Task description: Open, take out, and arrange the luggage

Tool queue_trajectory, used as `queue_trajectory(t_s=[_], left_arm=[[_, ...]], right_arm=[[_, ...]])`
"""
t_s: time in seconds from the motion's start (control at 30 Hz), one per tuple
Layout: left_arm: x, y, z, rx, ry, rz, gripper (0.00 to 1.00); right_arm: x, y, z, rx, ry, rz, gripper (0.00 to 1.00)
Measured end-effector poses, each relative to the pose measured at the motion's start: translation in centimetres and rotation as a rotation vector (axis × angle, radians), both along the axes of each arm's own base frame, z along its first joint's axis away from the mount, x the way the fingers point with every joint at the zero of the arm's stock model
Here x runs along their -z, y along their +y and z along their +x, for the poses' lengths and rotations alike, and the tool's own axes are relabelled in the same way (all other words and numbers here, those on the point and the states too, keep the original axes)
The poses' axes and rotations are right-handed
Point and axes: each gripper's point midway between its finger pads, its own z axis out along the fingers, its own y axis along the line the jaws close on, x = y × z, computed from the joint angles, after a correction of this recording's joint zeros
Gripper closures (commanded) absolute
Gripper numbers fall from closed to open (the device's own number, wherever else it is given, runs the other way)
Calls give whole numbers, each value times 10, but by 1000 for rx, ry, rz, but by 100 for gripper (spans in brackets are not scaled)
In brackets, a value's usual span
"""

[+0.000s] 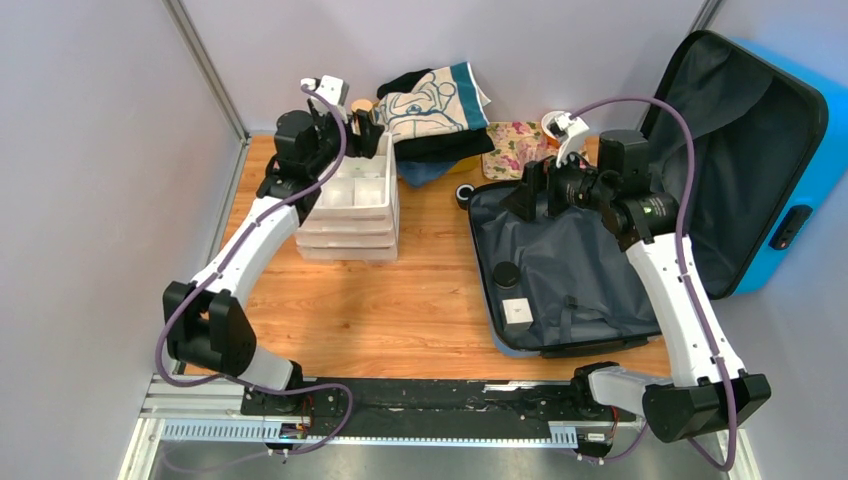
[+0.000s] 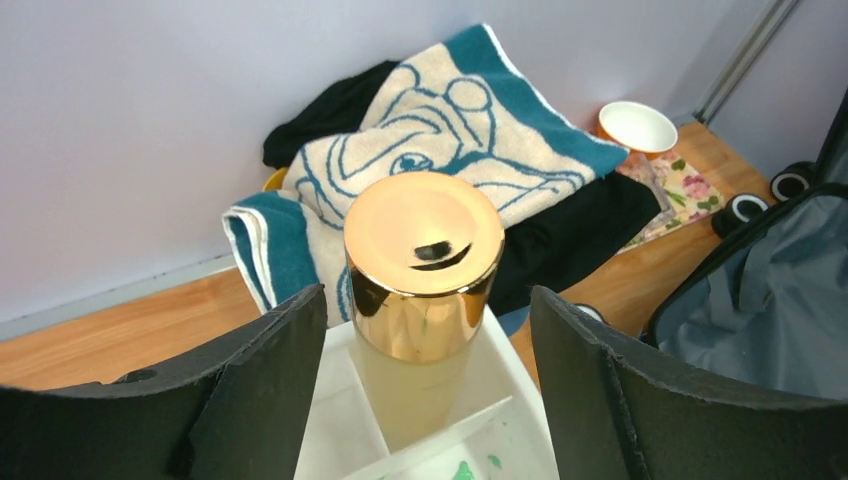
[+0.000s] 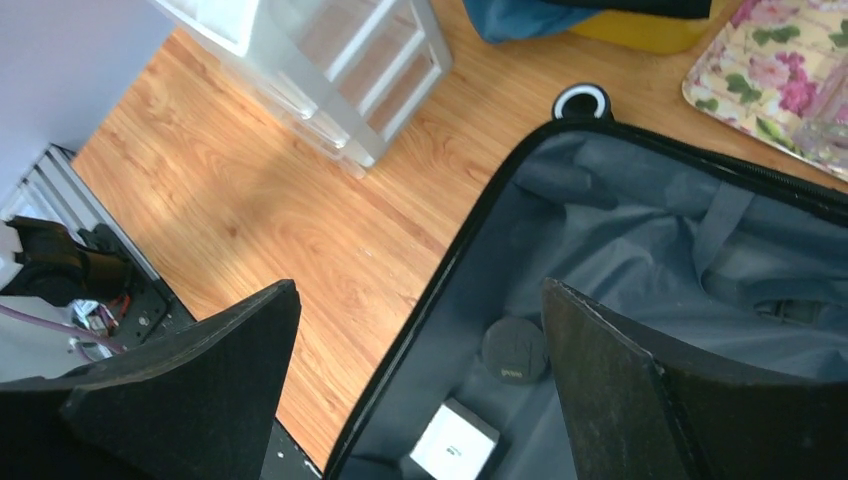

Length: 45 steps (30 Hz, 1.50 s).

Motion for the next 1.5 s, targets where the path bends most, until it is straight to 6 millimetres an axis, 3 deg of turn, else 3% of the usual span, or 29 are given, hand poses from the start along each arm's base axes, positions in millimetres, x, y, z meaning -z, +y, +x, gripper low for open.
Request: queue_trajectory(t_s=[0.17,0.43,0.57,0.7,0.83,0.9,1.17,1.33,1.5], left_arm=[[-30,11,-25,-20,-32,-4,17],[-52,44,-99,-43,-2,24,17],[-38,46,-142,10,41,24,18],[-6,37,-164,83,126,10,18],[25,32,-169,114,234,2,18],[30,31,-167,117,255,-1,18],[32,27,-167,130,278,-24,18],[35,26,-164,131,289,-32,18],[36,25,-163,136,296,-34,18]], right_arm=[[26,-10,-3,-8,57,-94,7],[107,-41,-35,-106,252,-371,13],[152,-57,-58,-150,368,-471,14],[185,-60,-77,-210,464,-532,14],[216,-58,-91,-233,570,-572,15],[225,-54,-94,-236,607,-581,14],[246,-24,-105,-339,594,-674,11],[275,-24,-110,-379,656,-752,10],[277,-21,-106,-413,616,-762,12]])
